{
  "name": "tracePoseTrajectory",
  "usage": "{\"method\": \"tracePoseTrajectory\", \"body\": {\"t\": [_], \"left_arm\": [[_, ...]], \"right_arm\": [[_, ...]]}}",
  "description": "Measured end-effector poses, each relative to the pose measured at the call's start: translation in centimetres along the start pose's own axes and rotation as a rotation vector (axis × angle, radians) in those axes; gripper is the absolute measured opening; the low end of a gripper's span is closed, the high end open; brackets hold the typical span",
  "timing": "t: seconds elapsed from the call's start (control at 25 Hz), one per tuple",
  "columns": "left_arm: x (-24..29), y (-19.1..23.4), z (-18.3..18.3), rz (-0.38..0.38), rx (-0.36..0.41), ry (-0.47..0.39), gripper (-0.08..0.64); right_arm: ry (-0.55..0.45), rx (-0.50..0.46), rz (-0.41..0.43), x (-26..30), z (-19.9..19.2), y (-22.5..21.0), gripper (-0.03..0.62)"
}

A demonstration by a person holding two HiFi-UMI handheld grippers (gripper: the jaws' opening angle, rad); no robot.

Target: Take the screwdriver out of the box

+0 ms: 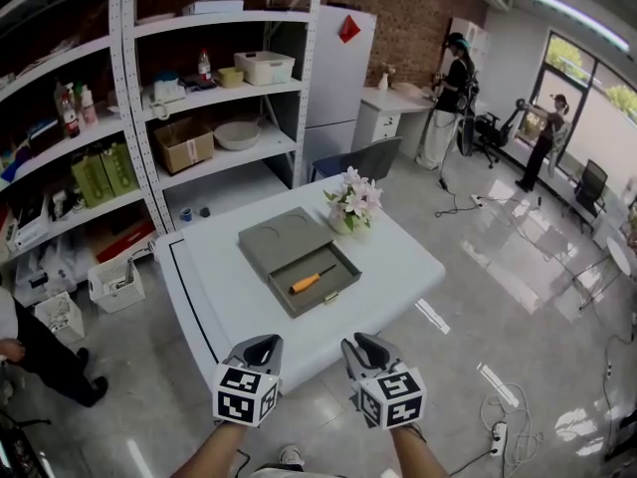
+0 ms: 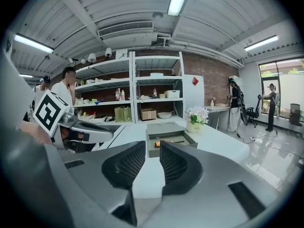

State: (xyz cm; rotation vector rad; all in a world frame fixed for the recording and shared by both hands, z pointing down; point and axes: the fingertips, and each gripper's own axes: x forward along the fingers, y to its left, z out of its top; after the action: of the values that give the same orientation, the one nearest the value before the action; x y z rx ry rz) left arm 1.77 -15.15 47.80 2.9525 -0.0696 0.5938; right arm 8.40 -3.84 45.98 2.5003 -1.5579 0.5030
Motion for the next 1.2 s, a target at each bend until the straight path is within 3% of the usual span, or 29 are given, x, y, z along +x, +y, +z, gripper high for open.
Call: {"method": "tracePoseTrajectory", "body": {"t": [0.64,1.2], "left_arm": [[3.7,3.7,0.8,0.03,-0.011,0.004,0.003],[8.8,8.1,1.1,0.246,-0.116,0.04,0.003]], "right_arm": [[0.037,-0.153,0.109,6.6,2.3,-2.0,0.129],[0.166,-0.393,0.449,15.9,2.5,-4.1,0.138]]}}
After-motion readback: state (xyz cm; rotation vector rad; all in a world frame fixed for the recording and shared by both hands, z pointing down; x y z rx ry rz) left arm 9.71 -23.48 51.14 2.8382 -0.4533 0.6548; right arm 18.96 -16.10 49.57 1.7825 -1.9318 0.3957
